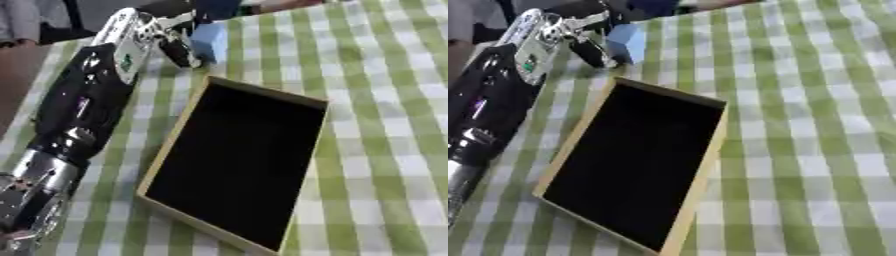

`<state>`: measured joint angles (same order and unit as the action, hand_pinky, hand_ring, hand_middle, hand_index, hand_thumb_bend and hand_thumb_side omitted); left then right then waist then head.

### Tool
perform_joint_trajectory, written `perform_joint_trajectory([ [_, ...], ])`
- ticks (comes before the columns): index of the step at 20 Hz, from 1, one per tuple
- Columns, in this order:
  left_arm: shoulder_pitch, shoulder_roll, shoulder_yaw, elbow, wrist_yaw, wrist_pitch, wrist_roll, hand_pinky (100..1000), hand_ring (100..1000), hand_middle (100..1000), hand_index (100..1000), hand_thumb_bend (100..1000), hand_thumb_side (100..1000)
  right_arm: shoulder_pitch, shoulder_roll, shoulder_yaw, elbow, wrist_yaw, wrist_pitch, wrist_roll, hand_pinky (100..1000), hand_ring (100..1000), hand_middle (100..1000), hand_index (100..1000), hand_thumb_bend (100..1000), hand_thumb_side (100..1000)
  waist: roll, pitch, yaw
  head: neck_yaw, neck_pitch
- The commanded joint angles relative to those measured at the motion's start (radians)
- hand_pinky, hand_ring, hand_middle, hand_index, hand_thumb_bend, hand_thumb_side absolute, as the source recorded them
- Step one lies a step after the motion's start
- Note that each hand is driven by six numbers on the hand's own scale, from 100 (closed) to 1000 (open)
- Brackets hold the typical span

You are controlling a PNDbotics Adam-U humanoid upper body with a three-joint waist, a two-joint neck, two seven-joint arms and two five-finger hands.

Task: Pick up objects on the table and place them in the box.

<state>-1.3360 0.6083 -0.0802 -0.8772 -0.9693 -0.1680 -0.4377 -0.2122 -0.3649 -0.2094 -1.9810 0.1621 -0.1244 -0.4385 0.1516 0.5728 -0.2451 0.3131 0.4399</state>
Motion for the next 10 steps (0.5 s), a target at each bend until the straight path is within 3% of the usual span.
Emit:
perform_joint_trajectory([
  [1, -0.015, 0.028, 0.004, -0.013, -0.003, 0.005, 0.025, 669, 629, 567, 670, 273, 126, 0.002, -0.011, -0.006, -0.019, -0.003, 0.004, -0.003, 664, 708, 610, 816, 100, 1000, -0.008, -0.038, 0.005, -0.003, 0.009],
  [10, -0.017, 0.031, 0.000, -0.024, -0.001, 0.010, 0.016, 659, 618, 567, 674, 203, 115, 0.011, -0.020, -0.010, -0.019, -0.008, 0.003, -0.007, 663, 707, 610, 815, 100, 1000, -0.010, -0.094, 0.026, -0.008, 0.067],
])
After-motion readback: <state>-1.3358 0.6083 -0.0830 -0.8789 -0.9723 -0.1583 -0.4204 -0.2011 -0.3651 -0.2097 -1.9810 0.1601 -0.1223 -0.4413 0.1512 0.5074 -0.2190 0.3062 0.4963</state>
